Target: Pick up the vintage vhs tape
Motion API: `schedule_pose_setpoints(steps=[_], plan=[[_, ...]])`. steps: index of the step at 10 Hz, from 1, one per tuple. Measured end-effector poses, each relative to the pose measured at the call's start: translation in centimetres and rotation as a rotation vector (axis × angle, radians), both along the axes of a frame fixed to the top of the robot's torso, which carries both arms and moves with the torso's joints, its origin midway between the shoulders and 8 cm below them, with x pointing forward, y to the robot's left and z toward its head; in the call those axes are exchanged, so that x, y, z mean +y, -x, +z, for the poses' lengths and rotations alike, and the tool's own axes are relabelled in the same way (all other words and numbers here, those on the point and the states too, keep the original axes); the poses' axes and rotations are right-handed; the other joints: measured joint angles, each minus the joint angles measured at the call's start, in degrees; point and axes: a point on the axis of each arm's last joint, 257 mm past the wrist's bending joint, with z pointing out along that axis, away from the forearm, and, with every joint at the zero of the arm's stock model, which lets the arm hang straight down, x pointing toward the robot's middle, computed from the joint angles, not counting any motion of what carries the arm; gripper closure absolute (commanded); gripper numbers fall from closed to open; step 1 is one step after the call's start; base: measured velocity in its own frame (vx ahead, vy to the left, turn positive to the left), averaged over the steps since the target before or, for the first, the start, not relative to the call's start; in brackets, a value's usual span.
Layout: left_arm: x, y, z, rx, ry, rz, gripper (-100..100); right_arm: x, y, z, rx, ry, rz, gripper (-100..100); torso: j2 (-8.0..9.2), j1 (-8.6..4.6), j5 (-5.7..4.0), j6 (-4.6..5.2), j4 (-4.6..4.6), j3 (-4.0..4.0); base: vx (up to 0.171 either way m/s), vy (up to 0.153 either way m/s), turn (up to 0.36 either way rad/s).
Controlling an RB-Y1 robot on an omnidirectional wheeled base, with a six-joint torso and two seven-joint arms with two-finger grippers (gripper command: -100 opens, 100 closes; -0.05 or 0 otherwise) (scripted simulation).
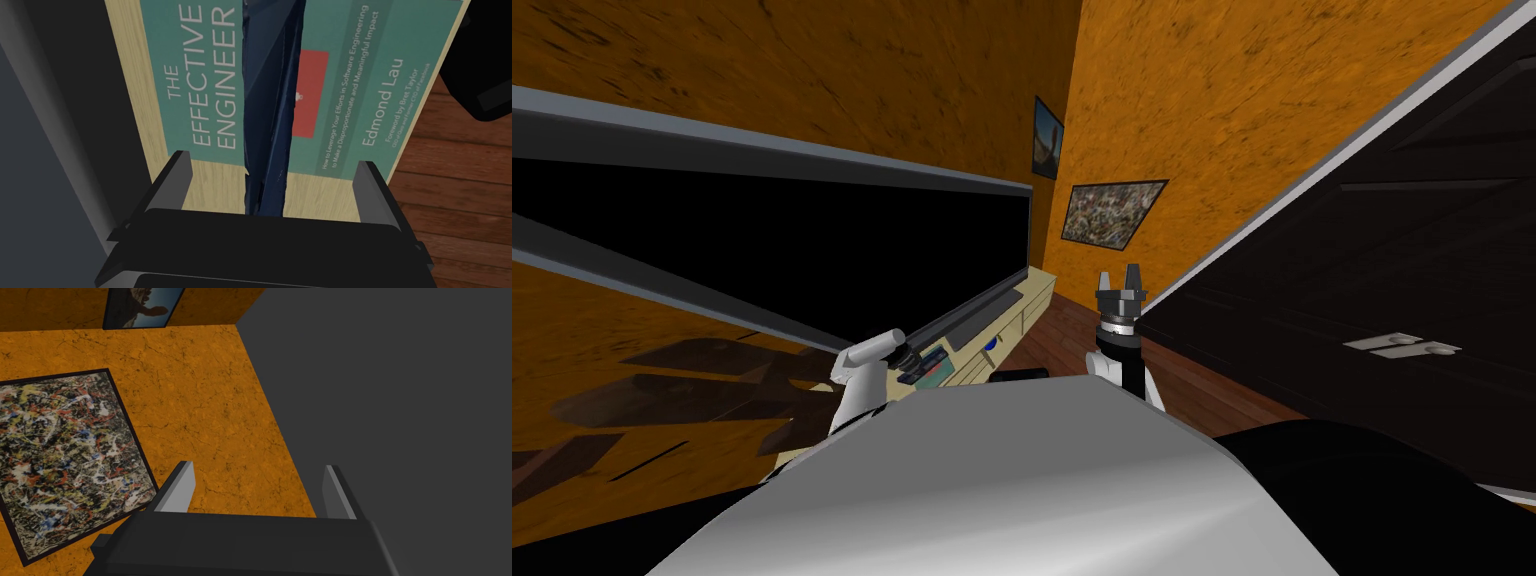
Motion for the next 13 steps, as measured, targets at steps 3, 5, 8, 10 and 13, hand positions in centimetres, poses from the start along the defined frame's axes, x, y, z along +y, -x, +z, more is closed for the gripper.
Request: schedule_pose_setpoints(steps=[3, 5, 8, 10, 13], plan=[[0.0, 0.5, 0.0, 0.016, 0.013, 0.003, -100, 0.0, 0.0, 0.0, 0.000, 0.000, 0.000, 0, 0.11, 0.01, 0.00, 0.00, 0.03, 0.07, 0.000, 0.000, 0.000], [-0.4, 0.7, -1.1, 0.018, 0.015, -0.001, -100, 0.0, 0.0, 0.0, 0.000, 0.000, 0.000, 0, 0.11, -0.01, 0.00, 0.00, 0.03, 0.07, 0.003, -0.004, 0.012], [-0.8, 0.7, -2.3, 0.017, 0.014, -0.006, 100, 0.0, 0.0, 0.0, 0.000, 0.000, 0.000, 0, 0.11, 0.00, -0.01, 0.01, 0.03, 0.07, 0.000, 0.000, 0.000], [-0.8, 0.6, -2.3, 0.016, 0.014, -0.006, 100, 0.0, 0.0, 0.0, 0.000, 0.000, 0.000, 0, 0.15, -0.01, 0.03, -0.02, 0.02, 0.08, 0.000, 0.000, 0.000], [-0.8, 0.7, -2.3, 0.018, 0.016, -0.006, 0, 0.0, 0.0, 0.0, 0.000, 0.000, 0.000, 0, 0.11, 0.06, 0.03, -0.01, 0.02, 0.06, 0.000, 0.000, 0.000]])
